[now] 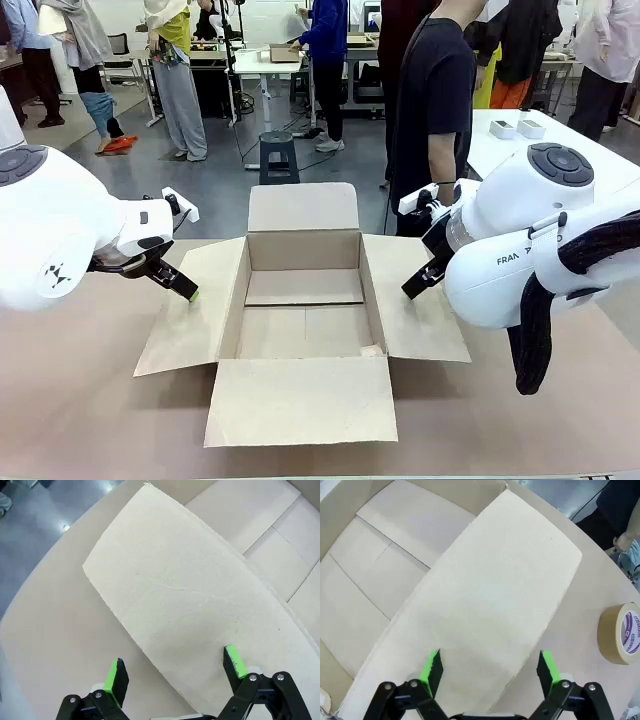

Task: Wrap the clocks to prevent damage.
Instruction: Open the side flaps of the Package Box.

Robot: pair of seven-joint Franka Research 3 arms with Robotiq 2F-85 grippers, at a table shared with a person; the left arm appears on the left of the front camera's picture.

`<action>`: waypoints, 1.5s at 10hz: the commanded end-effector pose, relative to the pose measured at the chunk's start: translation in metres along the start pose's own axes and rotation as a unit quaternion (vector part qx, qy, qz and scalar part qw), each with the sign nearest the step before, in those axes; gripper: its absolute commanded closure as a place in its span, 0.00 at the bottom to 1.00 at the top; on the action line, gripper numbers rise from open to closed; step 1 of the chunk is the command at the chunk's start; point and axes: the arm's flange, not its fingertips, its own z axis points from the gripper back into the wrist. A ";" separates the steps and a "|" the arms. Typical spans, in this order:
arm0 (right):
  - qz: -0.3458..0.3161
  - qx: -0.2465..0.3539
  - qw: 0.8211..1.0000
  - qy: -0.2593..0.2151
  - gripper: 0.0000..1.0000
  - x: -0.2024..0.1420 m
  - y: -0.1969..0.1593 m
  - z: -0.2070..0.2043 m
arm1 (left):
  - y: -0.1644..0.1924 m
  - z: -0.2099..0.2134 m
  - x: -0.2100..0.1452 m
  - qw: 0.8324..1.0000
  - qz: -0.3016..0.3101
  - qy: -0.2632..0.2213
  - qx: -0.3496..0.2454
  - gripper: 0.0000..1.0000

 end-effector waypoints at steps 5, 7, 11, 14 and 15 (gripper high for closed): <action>0.000 0.000 1.000 0.000 0.00 0.000 0.000 0.000 | 0.000 0.000 0.000 1.000 0.000 0.000 0.000 0.00; 0.000 0.000 1.000 0.000 0.00 0.000 0.000 0.000 | 0.000 0.000 0.000 1.000 0.000 0.000 0.000 0.00; 0.000 0.000 1.000 0.000 0.00 0.000 0.000 0.000 | 0.000 0.000 0.000 1.000 0.000 0.000 0.000 0.00; 0.001 0.000 1.000 0.000 0.00 0.000 0.000 0.000 | 0.000 0.000 0.000 1.000 0.000 0.000 0.000 0.00; 0.016 0.003 1.000 -0.001 0.00 0.007 0.002 0.027 | 0.003 0.029 0.015 1.000 -0.025 0.004 -0.010 0.00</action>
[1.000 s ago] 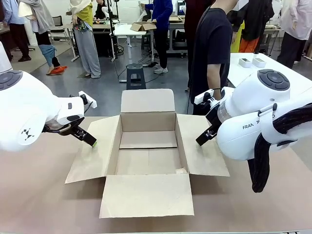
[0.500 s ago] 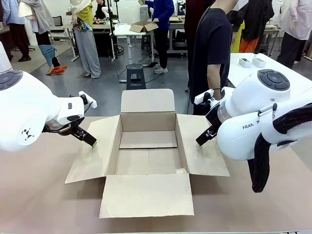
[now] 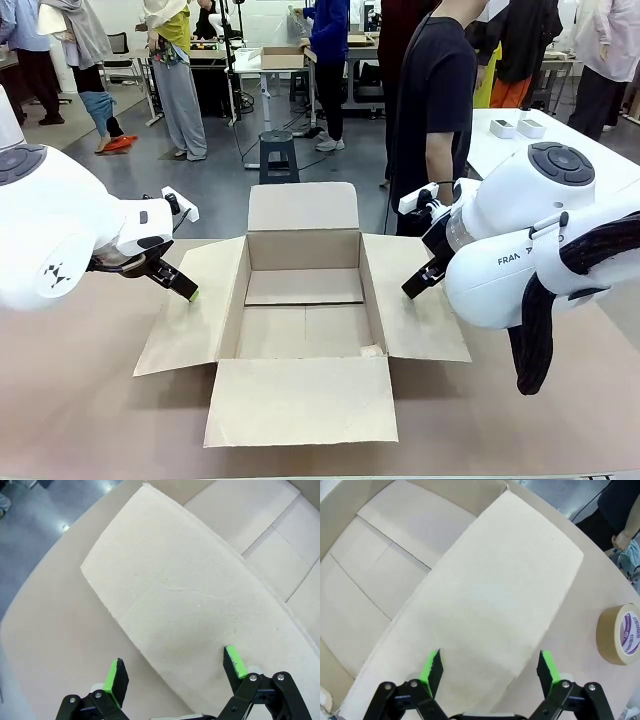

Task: Wrap the clocks to prevent damage.
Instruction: Open the side flaps of the Package Box.

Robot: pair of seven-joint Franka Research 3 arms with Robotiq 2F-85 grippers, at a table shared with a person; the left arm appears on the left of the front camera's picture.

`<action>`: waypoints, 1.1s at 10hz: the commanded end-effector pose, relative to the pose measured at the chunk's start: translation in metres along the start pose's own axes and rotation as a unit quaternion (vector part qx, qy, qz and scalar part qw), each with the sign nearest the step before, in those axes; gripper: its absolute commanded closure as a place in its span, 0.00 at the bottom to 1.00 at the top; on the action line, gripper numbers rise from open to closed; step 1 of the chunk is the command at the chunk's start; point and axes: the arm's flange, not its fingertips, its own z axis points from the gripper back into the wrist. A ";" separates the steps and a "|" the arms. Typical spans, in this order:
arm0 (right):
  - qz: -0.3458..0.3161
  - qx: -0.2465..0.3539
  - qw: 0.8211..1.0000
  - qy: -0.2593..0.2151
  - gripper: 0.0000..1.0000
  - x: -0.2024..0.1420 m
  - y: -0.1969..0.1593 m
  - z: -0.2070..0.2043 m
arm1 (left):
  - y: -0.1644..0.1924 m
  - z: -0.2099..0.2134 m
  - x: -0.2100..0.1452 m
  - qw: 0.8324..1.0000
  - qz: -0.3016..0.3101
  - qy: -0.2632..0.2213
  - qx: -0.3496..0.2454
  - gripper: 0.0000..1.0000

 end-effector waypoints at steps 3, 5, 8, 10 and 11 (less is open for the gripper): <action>0.035 -0.004 0.999 0.036 0.00 0.025 0.004 0.141 | 0.022 0.126 0.058 0.997 -0.076 -0.001 0.008 0.00; 0.035 -0.038 0.998 0.046 0.00 0.031 0.018 0.210 | 0.034 0.173 0.075 0.996 -0.087 0.008 0.002 0.00; 0.039 -0.030 0.998 0.031 0.00 0.025 0.020 0.229 | 0.028 0.194 0.076 0.997 -0.079 -0.004 0.004 0.00; 0.039 -0.030 0.998 0.031 0.00 0.025 0.020 0.229 | 0.028 0.194 0.076 0.997 -0.079 -0.004 0.004 0.00; 0.039 -0.030 0.998 0.031 0.00 0.025 0.020 0.229 | 0.028 0.194 0.076 0.997 -0.079 -0.004 0.004 0.00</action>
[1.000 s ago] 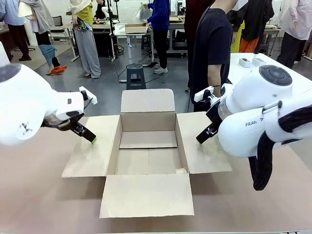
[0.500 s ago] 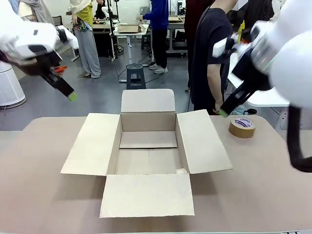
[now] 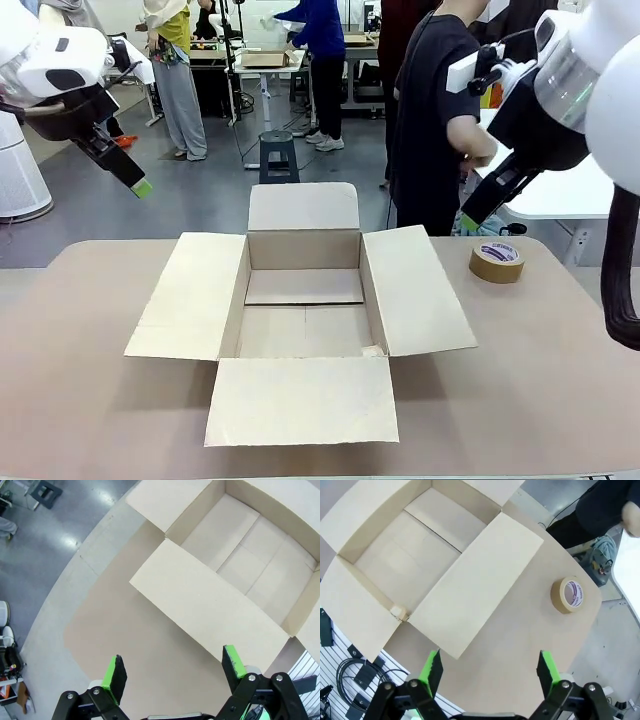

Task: Wrap the clocks to prevent damage.
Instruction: Open the side flaps of the Package Box.

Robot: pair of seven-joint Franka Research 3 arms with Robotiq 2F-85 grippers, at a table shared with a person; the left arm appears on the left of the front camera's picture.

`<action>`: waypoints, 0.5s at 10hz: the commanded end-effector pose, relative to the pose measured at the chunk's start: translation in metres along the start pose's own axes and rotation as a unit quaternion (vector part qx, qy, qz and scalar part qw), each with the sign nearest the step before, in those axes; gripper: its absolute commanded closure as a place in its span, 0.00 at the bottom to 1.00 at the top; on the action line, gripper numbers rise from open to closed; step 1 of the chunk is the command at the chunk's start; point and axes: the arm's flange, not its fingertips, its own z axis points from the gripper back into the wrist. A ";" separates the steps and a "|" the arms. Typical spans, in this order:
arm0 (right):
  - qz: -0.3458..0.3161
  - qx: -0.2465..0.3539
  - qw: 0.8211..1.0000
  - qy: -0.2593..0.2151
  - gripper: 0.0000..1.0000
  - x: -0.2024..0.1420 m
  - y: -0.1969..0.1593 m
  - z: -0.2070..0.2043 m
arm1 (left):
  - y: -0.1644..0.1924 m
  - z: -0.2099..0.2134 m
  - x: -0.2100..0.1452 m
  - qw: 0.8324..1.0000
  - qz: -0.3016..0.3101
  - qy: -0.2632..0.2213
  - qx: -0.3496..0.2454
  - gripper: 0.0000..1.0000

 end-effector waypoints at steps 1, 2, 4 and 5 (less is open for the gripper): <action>0.000 -0.002 1.000 -0.003 0.00 0.000 0.001 0.008 | 0.001 0.005 0.001 1.000 0.000 -0.002 0.001 0.00; 0.011 0.035 0.997 -0.064 0.00 0.000 -0.024 0.013 | 0.022 0.009 -0.002 0.993 0.016 -0.037 -0.110 0.00; -0.016 0.092 0.988 -0.120 0.00 -0.010 -0.063 0.004 | 0.061 0.013 -0.010 0.977 0.059 -0.097 -0.179 0.00; -0.029 0.130 0.981 -0.140 0.00 -0.020 -0.078 -0.003 | 0.082 0.015 -0.018 0.965 0.077 -0.130 -0.213 0.00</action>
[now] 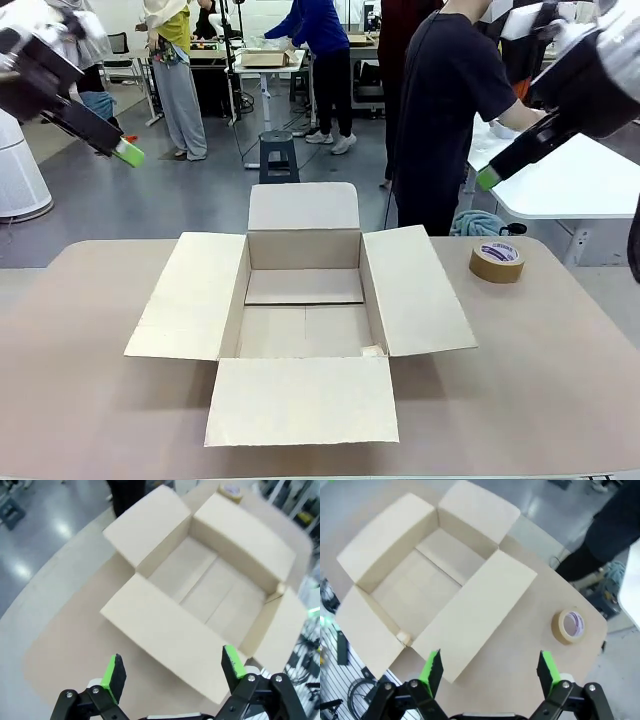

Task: Wrap the clocks to prevent damage.
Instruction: Open the side flaps of the Package Box.

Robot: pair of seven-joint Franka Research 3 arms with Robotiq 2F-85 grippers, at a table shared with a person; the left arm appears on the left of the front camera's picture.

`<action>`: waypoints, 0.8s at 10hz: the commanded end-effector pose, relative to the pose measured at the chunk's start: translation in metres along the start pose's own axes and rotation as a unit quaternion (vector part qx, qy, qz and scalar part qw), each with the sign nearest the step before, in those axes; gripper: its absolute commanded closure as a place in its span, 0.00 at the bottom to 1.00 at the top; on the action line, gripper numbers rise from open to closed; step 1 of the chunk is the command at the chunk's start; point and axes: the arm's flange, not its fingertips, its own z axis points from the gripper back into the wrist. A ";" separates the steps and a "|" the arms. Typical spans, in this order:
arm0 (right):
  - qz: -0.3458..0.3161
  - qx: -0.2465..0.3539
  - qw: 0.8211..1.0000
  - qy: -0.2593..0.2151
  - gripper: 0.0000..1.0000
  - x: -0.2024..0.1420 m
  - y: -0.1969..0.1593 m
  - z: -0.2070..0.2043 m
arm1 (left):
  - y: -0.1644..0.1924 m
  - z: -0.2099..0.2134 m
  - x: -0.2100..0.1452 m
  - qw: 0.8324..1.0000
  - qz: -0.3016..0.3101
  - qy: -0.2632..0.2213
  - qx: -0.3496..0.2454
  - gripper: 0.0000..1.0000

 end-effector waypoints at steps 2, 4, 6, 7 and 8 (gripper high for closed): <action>0.003 0.098 0.993 -0.066 0.00 -0.040 -0.038 -0.013 | 0.048 0.020 -0.023 0.993 0.014 -0.069 -0.092 0.00; 0.022 0.123 0.989 -0.085 0.00 -0.075 -0.072 -0.011 | 0.076 0.035 -0.054 0.986 -0.027 -0.110 -0.124 0.00; 0.045 0.163 0.975 -0.141 0.00 -0.099 -0.089 0.001 | 0.076 0.037 -0.075 0.979 -0.108 -0.135 -0.105 0.00; 0.047 0.160 0.974 -0.153 0.00 -0.103 -0.090 0.008 | 0.077 0.040 -0.081 0.976 -0.135 -0.137 -0.099 0.00; 0.015 0.121 0.982 -0.147 0.00 -0.100 -0.086 0.013 | 0.072 0.042 -0.083 0.978 -0.148 -0.125 -0.076 0.00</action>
